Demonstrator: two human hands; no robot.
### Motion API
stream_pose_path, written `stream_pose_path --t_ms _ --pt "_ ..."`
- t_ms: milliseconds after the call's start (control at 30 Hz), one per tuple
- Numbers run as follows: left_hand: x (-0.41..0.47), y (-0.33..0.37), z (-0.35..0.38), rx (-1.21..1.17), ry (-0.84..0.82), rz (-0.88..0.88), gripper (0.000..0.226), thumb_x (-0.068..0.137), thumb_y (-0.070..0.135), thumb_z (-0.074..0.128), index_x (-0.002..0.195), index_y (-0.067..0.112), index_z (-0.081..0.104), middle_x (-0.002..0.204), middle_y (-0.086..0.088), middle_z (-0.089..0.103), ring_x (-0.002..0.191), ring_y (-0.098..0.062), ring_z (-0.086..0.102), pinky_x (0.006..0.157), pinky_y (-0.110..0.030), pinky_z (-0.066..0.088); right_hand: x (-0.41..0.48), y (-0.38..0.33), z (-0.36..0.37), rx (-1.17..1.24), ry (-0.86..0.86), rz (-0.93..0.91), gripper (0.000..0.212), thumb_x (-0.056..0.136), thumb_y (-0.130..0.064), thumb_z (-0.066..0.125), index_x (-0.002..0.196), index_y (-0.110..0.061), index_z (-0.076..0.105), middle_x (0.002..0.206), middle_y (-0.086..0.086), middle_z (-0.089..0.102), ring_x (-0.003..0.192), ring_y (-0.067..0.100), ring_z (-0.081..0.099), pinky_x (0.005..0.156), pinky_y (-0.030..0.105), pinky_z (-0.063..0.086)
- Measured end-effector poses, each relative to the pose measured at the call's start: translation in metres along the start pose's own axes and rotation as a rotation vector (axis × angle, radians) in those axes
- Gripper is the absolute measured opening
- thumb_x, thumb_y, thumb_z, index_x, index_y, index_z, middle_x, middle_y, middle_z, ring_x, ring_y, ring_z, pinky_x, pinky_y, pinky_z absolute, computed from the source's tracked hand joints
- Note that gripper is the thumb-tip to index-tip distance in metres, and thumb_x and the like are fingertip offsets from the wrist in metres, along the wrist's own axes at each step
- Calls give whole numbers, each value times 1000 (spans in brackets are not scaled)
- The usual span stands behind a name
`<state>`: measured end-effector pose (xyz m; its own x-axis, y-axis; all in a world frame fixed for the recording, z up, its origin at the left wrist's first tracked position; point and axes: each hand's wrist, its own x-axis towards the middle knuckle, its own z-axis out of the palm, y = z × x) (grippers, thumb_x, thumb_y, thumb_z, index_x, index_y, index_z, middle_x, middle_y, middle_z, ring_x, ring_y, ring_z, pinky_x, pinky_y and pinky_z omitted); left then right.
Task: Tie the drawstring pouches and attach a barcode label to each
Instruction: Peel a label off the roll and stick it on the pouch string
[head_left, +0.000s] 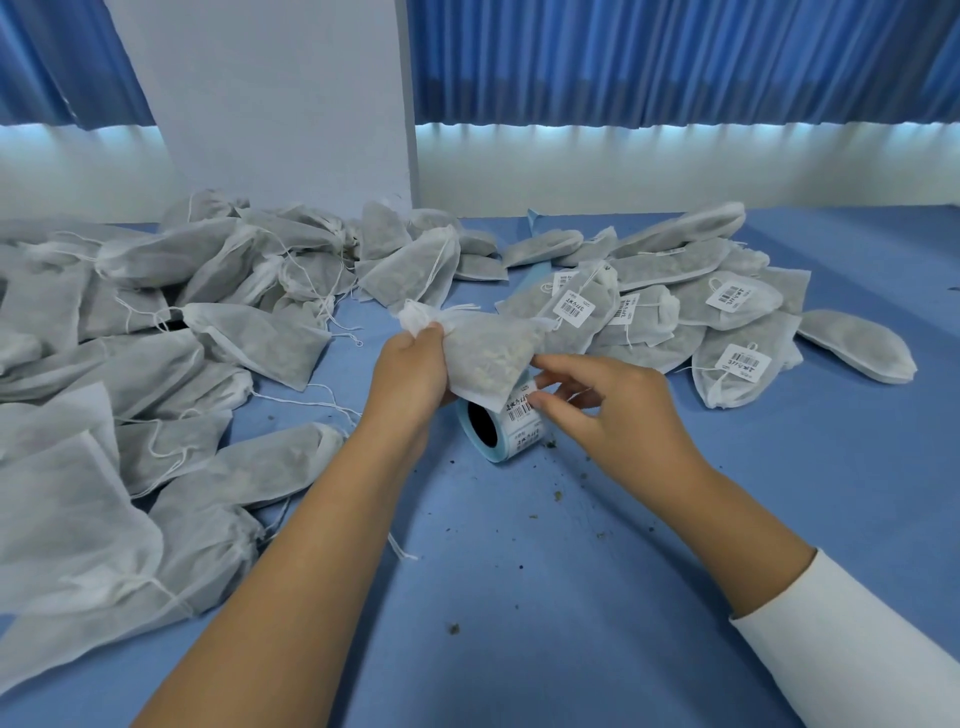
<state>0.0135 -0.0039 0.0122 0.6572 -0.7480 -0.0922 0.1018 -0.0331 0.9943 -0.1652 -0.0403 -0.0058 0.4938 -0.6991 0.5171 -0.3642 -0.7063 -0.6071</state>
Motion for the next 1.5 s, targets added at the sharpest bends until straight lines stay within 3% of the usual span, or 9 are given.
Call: stream_pose_path --t_ms 367,633,767,867,1033,1133,1267,1367,1500 --pt "3 -2 1 30 12 11 17 103 22 41 110 16 56 102 -2 65 89 -16 64 57 -23 53 -3 0 -1 -85 87 -122 16 83 -17 77 98 -14 78 84 0 75 73 10 69 75 25 55" --pt "5 -5 0 23 35 -38 15 103 21 41 110 14 53 96 -1 61 84 -15 62 44 -19 50 -4 0 5 -201 137 -272 4 83 -10 74 87 -11 76 82 0 73 72 16 67 62 36 57" --pt "5 -6 0 45 21 -45 17 103 21 41 97 14 56 94 -3 62 84 -19 63 52 -24 54 -2 -2 0 51 67 -168 6 82 -7 70 84 -12 68 96 -5 59 92 13 57 78 29 53" --pt "4 -8 2 103 -3 -45 23 102 20 41 84 17 55 97 -11 64 85 -27 63 67 -33 56 -2 -7 -5 259 48 -92 8 82 -7 60 80 -15 61 88 -7 58 85 9 57 77 19 48" --pt "-1 -9 3 115 -44 -61 22 102 21 42 86 19 56 102 -10 66 92 -25 66 78 -38 59 3 -12 -17 689 145 120 11 81 -9 55 75 -17 59 79 -11 63 77 5 60 69 16 48" --pt "-3 -4 1 164 -46 4 21 101 26 44 94 19 62 107 -5 68 100 -23 66 91 -42 56 9 -11 -23 923 244 280 19 86 -9 57 71 -19 62 88 5 66 77 15 63 63 22 51" --pt "-14 8 -1 140 -61 179 23 101 33 49 101 19 67 104 3 72 99 -15 67 81 -31 52 11 -10 -28 1113 262 335 15 94 -5 59 86 -17 61 98 7 67 84 19 63 71 28 55" --pt "-22 16 -2 65 -114 238 21 100 33 54 102 18 69 108 -3 73 104 -19 68 90 -37 54 11 -13 -30 1209 232 313 14 93 0 59 92 -15 60 94 5 69 88 19 66 77 32 56" --pt "-31 18 4 -7 -264 154 11 97 27 61 100 20 68 110 -12 72 106 -28 69 97 -52 53 10 -20 -28 1291 141 286 14 88 0 60 97 -10 58 96 11 68 98 26 68 86 44 57"
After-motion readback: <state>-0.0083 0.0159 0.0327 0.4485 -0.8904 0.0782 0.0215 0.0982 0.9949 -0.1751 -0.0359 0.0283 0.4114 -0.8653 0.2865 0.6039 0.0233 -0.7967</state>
